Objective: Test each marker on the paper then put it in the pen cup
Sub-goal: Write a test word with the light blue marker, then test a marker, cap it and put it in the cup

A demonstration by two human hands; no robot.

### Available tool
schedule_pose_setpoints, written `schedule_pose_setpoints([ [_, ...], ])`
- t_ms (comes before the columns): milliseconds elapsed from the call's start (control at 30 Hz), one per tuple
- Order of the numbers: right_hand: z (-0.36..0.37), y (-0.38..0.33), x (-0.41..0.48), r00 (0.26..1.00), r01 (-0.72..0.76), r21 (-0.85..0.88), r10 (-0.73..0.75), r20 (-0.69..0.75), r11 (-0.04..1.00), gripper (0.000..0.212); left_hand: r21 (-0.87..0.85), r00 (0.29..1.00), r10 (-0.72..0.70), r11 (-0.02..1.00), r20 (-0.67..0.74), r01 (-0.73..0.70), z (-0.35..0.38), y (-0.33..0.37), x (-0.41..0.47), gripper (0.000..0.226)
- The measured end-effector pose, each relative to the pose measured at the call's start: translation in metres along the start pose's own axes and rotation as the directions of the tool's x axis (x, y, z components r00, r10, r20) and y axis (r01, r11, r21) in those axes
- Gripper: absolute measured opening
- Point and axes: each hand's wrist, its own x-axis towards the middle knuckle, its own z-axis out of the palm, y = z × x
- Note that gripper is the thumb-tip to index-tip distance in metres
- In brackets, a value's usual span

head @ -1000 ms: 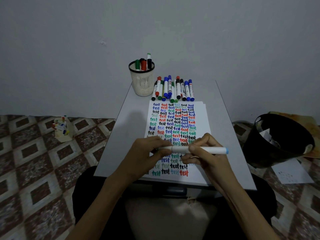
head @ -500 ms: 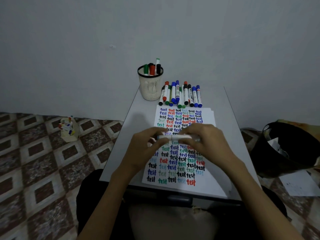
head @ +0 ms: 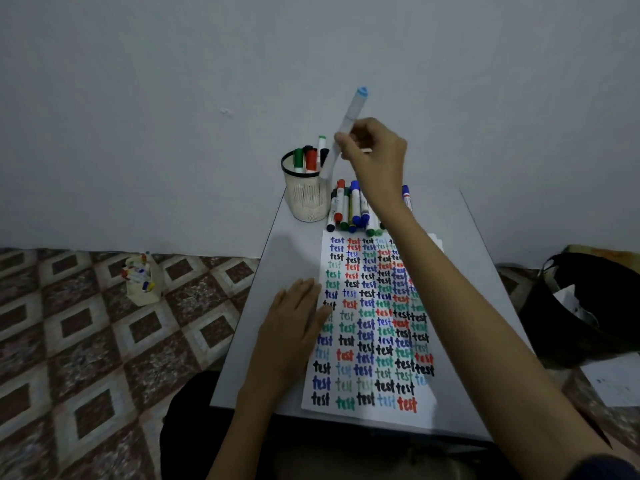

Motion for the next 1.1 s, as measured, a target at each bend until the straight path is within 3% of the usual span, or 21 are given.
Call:
schedule_pose_setpoints([
  [100,0.027,0.005,0.014,0.999,0.013,0.015,-0.012,-0.043,1.0,0.017,0.014,1.0,0.0,1.0,-0.008,0.0,0.001,0.0,0.0,0.064],
  [300,0.049,0.028,0.02,0.992,-0.05,-0.257,0.078,0.101,0.965,0.026,0.003,1.0,0.013,1.0,-0.023,-0.013,0.001,0.001,0.0,0.06],
  [400,0.041,0.026,0.024,0.994,-0.087,-0.198,0.099,0.051,0.976,0.04,-0.001,1.0,0.014,1.0,-0.023,-0.014,0.001,0.0,0.0,0.06],
  [500,0.017,0.039,0.026,0.991,-0.135,-0.206,0.127,-0.051,0.969,0.031,-0.02,1.0,0.013,1.0,-0.024,-0.014,0.0,0.0,-0.001,0.059],
  [567,-0.008,0.061,0.023,0.965,-0.262,-0.341,0.235,-0.12,0.903,0.024,-0.021,1.0,0.012,1.0,-0.027,-0.012,0.0,0.0,-0.001,0.059],
  [667,-0.051,0.104,0.007,0.877,-0.454,-0.586,0.454,-0.159,0.671,0.023,-0.014,0.999,0.016,1.0,-0.035,-0.016,0.001,-0.001,0.0,0.064],
  [733,-0.07,0.121,-0.007,0.794,-0.499,-0.685,0.597,-0.115,0.531,0.021,-0.015,0.999,0.016,1.0,-0.036,-0.017,0.002,-0.001,0.001,0.07],
  [800,-0.078,0.13,-0.017,0.747,-0.512,-0.707,0.659,-0.088,0.487,0.025,-0.015,0.999,0.014,1.0,-0.034,-0.015,0.002,-0.002,0.001,0.072],
  [900,-0.079,0.135,-0.023,0.774,-0.499,-0.705,0.625,-0.101,0.504,0.023,-0.011,1.0,0.009,1.0,-0.029,-0.009,0.001,-0.002,0.001,0.075],
  [1000,-0.079,0.132,-0.028,0.819,-0.522,-0.656,0.535,-0.208,0.545,0.022,-0.01,1.0,0.011,1.0,-0.019,-0.011,0.001,-0.002,0.001,0.077],
  [1100,-0.088,0.113,-0.033,0.858,-0.511,-0.376,0.427,-0.287,0.773,0.022,-0.018,1.0,0.006,1.0,-0.01,-0.006,0.0,-0.001,0.0,0.077],
])
